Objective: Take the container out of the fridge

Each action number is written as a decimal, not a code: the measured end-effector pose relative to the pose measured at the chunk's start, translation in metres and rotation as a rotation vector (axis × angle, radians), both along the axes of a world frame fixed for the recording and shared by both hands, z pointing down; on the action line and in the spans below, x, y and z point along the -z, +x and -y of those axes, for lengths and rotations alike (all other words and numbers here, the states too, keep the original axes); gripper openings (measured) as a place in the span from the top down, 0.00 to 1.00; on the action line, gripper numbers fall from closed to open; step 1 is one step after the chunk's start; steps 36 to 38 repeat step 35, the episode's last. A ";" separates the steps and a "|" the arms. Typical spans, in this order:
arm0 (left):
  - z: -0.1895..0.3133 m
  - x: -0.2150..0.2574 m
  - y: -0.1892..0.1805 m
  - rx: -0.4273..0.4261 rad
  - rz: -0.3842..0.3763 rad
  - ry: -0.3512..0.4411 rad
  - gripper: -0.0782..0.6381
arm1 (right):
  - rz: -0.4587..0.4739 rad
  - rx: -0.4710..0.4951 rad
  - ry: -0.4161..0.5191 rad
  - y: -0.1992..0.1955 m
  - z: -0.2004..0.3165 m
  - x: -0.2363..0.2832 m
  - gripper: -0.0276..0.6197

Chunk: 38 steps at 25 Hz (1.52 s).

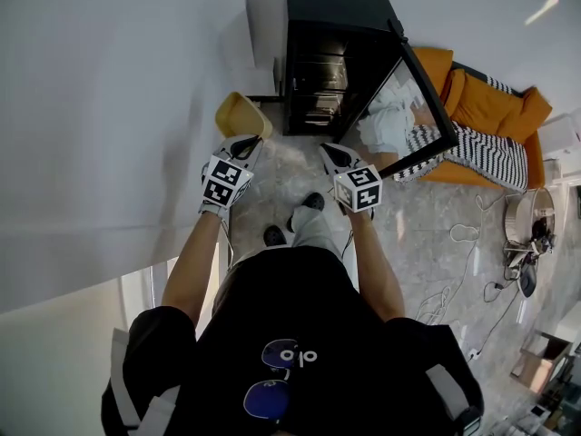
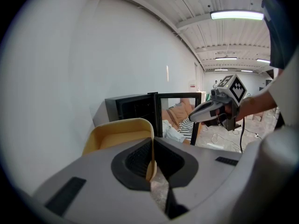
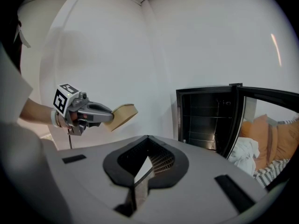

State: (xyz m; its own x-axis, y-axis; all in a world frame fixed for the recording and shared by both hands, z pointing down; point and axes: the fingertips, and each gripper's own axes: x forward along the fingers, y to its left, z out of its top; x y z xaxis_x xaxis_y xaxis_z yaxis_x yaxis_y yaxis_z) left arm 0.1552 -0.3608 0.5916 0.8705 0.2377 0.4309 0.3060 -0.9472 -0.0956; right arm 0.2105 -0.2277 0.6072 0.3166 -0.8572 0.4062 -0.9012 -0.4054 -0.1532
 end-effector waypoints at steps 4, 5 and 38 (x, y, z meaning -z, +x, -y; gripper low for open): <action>0.003 0.001 -0.004 0.006 0.002 0.000 0.87 | -0.009 0.000 -0.006 -0.002 0.001 0.001 0.95; 0.003 0.002 -0.005 0.007 0.002 0.000 0.87 | -0.013 -0.002 -0.007 -0.002 0.002 0.002 0.95; -0.005 0.007 -0.023 0.023 0.001 0.006 0.87 | -0.031 0.020 -0.008 -0.015 -0.009 0.009 0.95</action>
